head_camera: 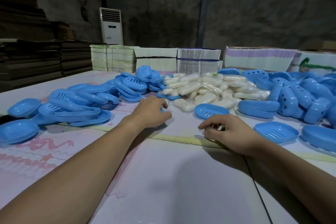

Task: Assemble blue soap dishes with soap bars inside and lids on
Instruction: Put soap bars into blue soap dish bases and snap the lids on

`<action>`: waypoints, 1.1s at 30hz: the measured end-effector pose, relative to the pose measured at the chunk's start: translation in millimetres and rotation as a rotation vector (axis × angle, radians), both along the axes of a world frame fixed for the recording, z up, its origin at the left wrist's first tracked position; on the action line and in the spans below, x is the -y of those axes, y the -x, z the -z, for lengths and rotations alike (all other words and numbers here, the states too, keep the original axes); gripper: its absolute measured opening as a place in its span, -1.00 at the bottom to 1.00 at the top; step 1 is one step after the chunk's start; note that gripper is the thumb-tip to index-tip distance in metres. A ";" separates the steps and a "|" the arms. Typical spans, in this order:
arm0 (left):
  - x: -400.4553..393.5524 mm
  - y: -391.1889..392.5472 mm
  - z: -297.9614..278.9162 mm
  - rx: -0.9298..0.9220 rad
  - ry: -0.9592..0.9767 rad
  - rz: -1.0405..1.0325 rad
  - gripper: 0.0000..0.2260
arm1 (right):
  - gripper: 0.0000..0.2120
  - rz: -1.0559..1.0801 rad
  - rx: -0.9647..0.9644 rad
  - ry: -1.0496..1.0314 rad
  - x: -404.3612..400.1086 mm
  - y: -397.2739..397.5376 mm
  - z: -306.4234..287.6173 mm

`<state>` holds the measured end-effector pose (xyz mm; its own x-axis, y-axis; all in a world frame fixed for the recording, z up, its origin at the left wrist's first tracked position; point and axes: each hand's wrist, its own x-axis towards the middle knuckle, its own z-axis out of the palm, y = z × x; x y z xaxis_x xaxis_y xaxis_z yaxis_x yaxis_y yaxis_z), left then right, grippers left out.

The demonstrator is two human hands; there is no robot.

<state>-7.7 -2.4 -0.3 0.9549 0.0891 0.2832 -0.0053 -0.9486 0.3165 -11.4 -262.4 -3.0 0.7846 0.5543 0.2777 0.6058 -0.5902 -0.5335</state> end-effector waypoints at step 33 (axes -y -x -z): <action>19.6 -27.4 7.1 0.091 0.211 0.152 -0.72 | -0.78 0.037 0.036 -0.121 -4.3 -0.9 -0.2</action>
